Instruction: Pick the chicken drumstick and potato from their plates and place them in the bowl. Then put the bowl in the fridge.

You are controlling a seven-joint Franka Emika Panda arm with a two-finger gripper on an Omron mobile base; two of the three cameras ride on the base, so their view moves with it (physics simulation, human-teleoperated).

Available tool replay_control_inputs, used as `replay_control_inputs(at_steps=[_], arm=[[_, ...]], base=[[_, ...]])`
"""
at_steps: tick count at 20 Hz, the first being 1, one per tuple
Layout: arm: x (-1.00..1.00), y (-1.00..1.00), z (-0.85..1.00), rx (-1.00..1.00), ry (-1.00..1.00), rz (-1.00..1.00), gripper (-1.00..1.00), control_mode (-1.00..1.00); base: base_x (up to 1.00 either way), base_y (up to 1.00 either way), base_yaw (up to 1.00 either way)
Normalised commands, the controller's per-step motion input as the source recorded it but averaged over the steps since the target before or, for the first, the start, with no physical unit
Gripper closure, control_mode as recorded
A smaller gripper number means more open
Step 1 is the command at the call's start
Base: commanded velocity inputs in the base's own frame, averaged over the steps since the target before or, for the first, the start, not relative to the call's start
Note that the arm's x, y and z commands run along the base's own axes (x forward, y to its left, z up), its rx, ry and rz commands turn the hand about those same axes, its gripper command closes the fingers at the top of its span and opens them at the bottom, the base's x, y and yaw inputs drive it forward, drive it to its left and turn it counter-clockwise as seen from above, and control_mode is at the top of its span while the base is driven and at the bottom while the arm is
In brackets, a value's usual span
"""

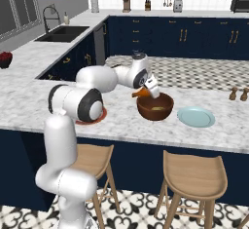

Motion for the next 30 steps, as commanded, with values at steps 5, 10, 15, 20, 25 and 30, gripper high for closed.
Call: replay_control_inputs(at_steps=[5,10,15,20,25,30], arm=[[0.33,-0.51,-0.19,0.20,0.15,0.00,1.00,-1.00],[0.17,-0.07,-0.52,0.06,0.08,0.00,1.00,-1.00],[0.03,0.06,-0.68,-0.11,0.02,0.00,1.00,-1.00],[0.00,0.16,-0.01,-0.04,-0.01,0.00,-1.00,-1.00],[0.00,0.14,0.00,0.00,-0.01,0.00,-1.00,-1.00],[0.00,0.05,0.00,0.00,-0.04,0.00,-1.00,-1.00]], base=[[0.00,0.00,0.00],[0.00,0.00,0.00],[0.00,0.00,0.00],[0.00,0.00,0.00],[0.00,0.00,0.00],[0.00,0.00,0.00]])
